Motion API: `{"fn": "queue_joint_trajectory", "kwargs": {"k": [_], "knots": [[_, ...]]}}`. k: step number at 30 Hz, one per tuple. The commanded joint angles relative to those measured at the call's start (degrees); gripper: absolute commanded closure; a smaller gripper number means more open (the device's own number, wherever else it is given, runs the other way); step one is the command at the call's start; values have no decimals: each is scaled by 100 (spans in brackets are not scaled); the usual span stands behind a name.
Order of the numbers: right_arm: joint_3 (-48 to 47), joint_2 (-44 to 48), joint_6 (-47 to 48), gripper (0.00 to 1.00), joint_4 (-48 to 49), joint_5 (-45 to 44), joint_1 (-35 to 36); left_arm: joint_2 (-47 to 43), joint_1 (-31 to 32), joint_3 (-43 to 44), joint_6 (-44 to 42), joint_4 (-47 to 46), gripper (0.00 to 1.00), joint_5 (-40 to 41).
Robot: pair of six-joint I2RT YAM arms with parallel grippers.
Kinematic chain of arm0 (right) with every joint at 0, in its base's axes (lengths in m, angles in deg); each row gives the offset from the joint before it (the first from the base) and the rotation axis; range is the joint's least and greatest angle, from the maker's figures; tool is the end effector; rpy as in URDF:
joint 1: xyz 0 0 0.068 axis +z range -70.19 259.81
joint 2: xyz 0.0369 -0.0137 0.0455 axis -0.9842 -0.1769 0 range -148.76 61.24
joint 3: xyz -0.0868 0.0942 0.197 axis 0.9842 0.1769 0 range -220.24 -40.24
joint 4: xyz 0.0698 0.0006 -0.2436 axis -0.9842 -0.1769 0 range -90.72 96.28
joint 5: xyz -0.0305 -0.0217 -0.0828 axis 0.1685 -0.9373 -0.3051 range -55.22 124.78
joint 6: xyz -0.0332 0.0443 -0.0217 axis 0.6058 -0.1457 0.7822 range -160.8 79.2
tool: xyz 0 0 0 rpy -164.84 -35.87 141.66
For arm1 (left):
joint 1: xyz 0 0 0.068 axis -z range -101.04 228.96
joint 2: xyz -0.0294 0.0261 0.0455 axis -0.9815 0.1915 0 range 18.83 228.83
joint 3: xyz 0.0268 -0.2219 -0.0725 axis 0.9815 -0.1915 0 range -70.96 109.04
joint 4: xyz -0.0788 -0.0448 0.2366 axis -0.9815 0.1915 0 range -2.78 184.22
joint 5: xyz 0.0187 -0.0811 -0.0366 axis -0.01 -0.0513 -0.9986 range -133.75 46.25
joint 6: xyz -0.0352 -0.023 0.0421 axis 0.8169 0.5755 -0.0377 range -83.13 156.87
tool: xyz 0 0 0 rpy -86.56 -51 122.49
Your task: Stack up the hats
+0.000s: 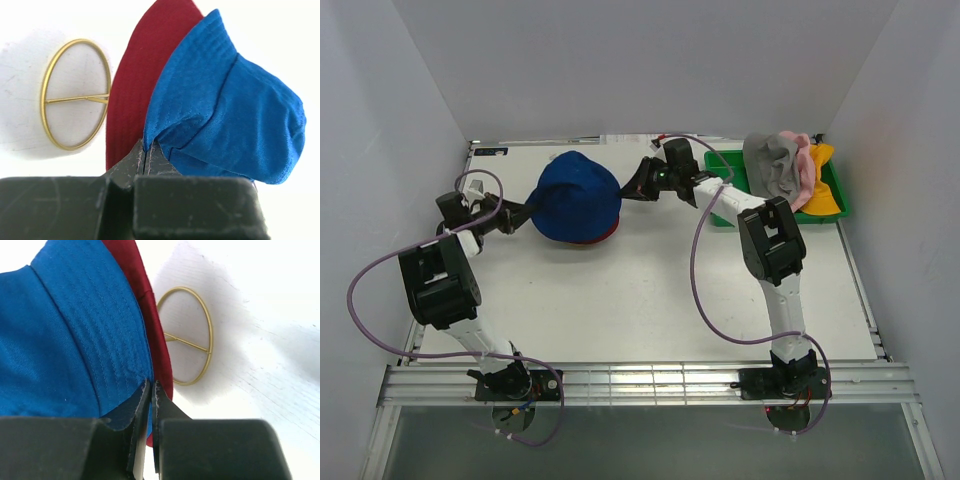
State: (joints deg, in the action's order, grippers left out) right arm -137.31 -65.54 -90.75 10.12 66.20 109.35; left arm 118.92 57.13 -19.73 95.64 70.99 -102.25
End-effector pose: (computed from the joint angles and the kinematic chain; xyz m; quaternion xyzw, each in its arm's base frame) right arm 0.4148 0.2612 0.1799 0.0031 0.8284 0.5032 0.2462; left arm 0.3309 0.0924 0.1439 -0.3162 0.7355 -0.5392 0.2614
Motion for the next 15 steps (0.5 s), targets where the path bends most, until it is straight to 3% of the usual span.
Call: {"fn": "queue_joint_trajectory", "kwargs": {"k": [1, 15], "knots": [[-188, -180, 477, 92, -910, -373, -62, 133, -15, -156, -330, 322, 100, 330], [-636, -294, 820, 92, -1420, -496, -54, 81, 20, -122, -462, 541, 99, 418]]}}
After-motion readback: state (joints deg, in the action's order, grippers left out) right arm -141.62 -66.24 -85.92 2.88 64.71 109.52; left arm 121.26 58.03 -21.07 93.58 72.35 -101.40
